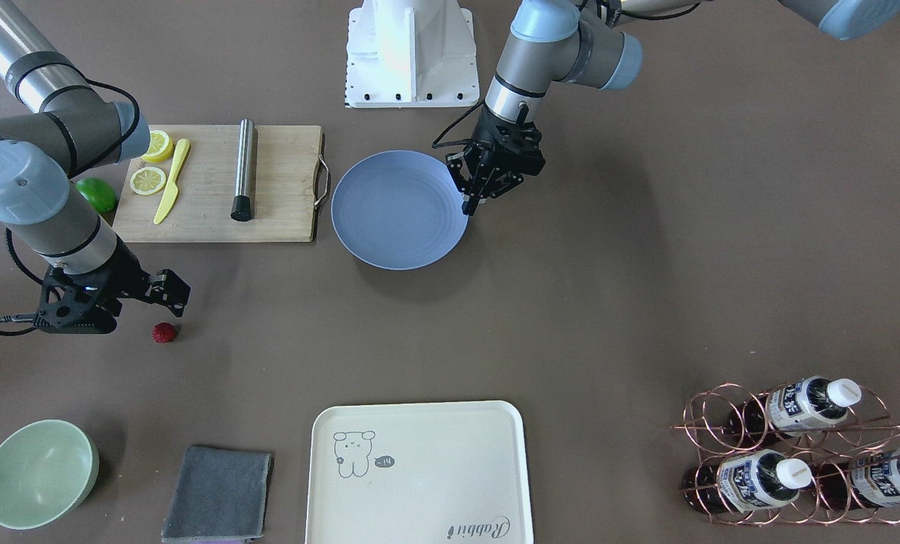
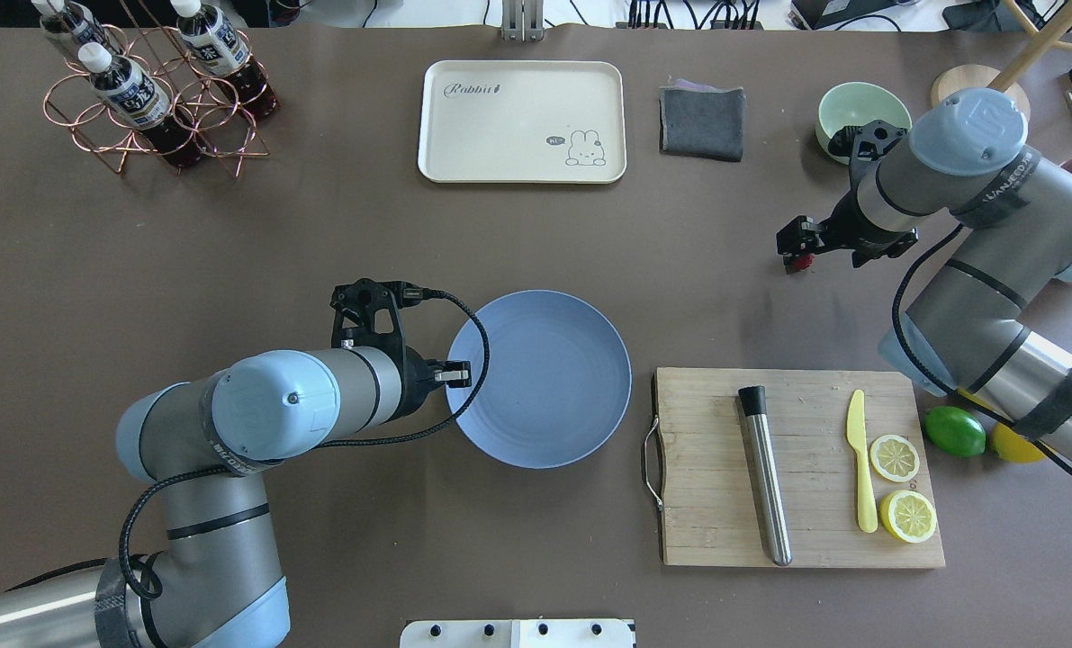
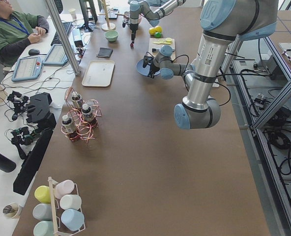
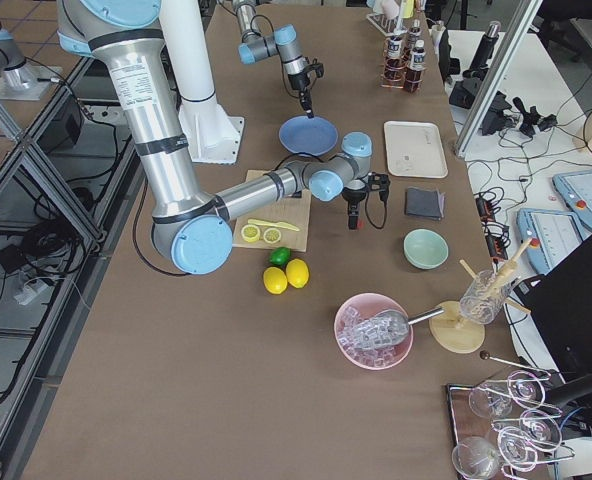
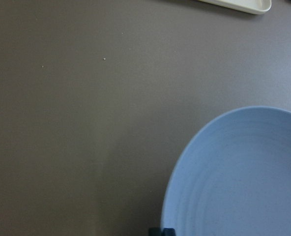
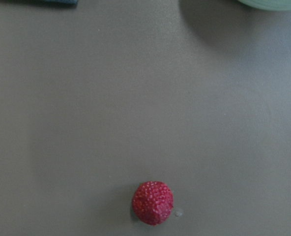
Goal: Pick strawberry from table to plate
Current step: 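Lower the right gripper onto the red strawberry and close it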
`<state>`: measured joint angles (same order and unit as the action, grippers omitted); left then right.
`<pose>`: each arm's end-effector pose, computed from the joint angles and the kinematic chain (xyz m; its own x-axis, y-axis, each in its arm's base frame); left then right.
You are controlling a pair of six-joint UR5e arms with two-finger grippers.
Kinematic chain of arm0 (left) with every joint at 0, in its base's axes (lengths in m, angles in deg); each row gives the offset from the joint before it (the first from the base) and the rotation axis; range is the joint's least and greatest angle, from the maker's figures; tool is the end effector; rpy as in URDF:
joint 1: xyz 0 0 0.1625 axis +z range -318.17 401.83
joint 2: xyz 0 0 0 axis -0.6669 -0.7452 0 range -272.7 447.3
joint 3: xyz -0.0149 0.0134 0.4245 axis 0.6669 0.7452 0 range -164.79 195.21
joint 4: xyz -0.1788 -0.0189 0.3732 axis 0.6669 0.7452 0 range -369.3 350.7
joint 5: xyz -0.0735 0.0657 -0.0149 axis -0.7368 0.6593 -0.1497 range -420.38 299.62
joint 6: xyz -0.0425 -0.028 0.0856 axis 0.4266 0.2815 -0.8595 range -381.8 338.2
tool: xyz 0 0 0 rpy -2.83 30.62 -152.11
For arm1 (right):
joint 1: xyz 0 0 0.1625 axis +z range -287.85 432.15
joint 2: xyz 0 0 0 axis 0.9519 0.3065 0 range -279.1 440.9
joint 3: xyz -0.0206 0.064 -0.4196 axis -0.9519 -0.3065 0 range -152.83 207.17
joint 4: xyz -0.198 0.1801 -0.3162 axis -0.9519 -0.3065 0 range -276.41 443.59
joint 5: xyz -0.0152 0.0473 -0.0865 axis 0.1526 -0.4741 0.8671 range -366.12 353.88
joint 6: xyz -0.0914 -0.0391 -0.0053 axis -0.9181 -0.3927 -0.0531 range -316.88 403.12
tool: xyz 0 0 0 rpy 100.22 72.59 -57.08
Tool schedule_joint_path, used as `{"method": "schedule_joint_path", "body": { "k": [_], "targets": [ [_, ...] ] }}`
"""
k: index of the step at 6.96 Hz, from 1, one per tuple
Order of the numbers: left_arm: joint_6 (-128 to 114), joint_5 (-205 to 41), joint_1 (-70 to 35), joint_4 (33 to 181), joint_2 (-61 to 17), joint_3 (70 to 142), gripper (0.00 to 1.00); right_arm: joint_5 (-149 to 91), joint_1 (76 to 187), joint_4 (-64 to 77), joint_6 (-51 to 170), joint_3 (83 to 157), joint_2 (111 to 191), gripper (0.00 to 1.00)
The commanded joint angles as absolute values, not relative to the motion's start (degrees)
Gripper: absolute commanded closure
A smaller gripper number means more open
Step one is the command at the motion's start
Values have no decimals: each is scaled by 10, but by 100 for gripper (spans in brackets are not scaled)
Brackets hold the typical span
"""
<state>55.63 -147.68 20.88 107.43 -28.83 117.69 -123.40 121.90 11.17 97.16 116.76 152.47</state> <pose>0.5349 -0.3526 0.2502 0.4667 0.0542 -0.8828 0.3026 0.9281 0.2170 -0.3467 -0.5450 0.4583 0.7225 0.0456 0.6899 -0.1009 0.9941 0.0400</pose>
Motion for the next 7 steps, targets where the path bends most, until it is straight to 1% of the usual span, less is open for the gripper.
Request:
{"method": "schedule_joint_path", "body": {
  "k": [1,3,4,5,7],
  "targets": [
    [555,-1477,209,1074,-286,1178,100,-1228,1215,112,969,1143,1506,0],
    [555,-1477,209,1074,-285,1178,100,-1223,1215,125,969,1130,1502,1],
    [555,-1477,209,1074,-285,1178,100,-1222,1215,172,970,1093,1498,1],
    [555,-1477,209,1074,-285,1178,100,-1222,1215,188,970,1082,1498,2],
    [551,-1477,208,1074,-284,1179,100,-1223,1216,189,975,1086,1496,5]
  ]
}}
